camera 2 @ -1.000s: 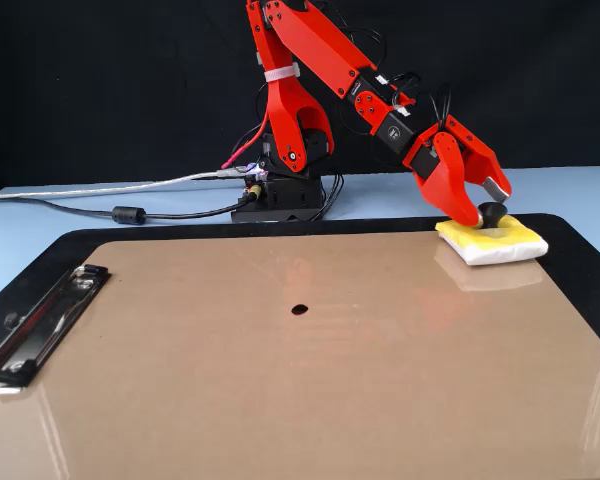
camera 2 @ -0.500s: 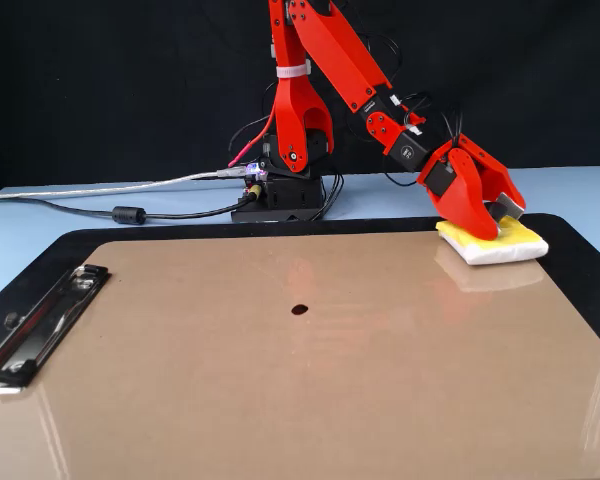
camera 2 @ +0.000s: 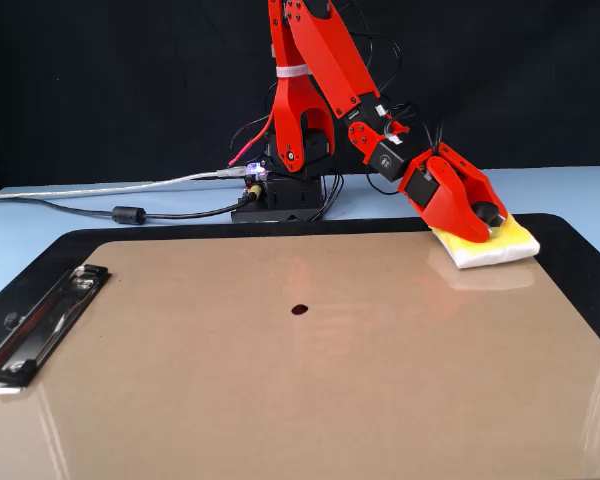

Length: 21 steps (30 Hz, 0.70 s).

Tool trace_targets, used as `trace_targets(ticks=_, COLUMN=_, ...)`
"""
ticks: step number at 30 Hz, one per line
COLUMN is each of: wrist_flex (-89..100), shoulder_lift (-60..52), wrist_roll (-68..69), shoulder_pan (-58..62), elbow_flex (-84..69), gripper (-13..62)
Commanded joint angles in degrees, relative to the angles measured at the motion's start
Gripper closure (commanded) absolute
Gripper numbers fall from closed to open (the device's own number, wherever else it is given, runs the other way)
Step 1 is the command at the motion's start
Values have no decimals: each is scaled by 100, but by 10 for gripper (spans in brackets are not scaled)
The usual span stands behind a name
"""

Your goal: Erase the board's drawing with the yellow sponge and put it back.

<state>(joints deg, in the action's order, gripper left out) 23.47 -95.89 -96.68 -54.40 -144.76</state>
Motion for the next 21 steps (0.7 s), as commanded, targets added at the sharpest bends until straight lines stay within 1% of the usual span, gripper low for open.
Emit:
trace_targets(ticks=1, wrist_flex=378, shoulder_lift=-132, wrist_roll=44, shoulder_pan=18, elbow_flex=62, gripper=576)
trace_targets(ticks=3, wrist_flex=360, shoulder_lift=-387, wrist_roll=-9, shoulder_pan=53, elbow_flex=70, gripper=576)
trace_targets(ticks=4, wrist_flex=316, shoulder_lift=-686, wrist_roll=-35, shoulder_pan=141, elbow_flex=44, gripper=575)
trace_targets(ticks=7, wrist_flex=-97, shoulder_lift=-1433, wrist_roll=-193, shoulder_pan=694, elbow_flex=-18, gripper=576)
trace_targets(ticks=11, wrist_flex=-1978, shoulder_lift=-2874, wrist_roll=-519, shoulder_pan=1679, elbow_flex=9, gripper=576)
trace_targets(ticks=14, wrist_flex=-3744, shoulder_lift=-3709, wrist_roll=-492, shoulder_pan=2892, elbow_flex=44, gripper=576)
trace_targets(ticks=17, wrist_flex=-4720, shoulder_lift=-3779, wrist_roll=-316, shoulder_pan=3832, elbow_flex=316, gripper=576)
trace_targets(ticks=21, wrist_flex=-5054, shoulder_lift=-3753, wrist_roll=-158, shoulder_pan=4412, elbow_flex=448, gripper=576)
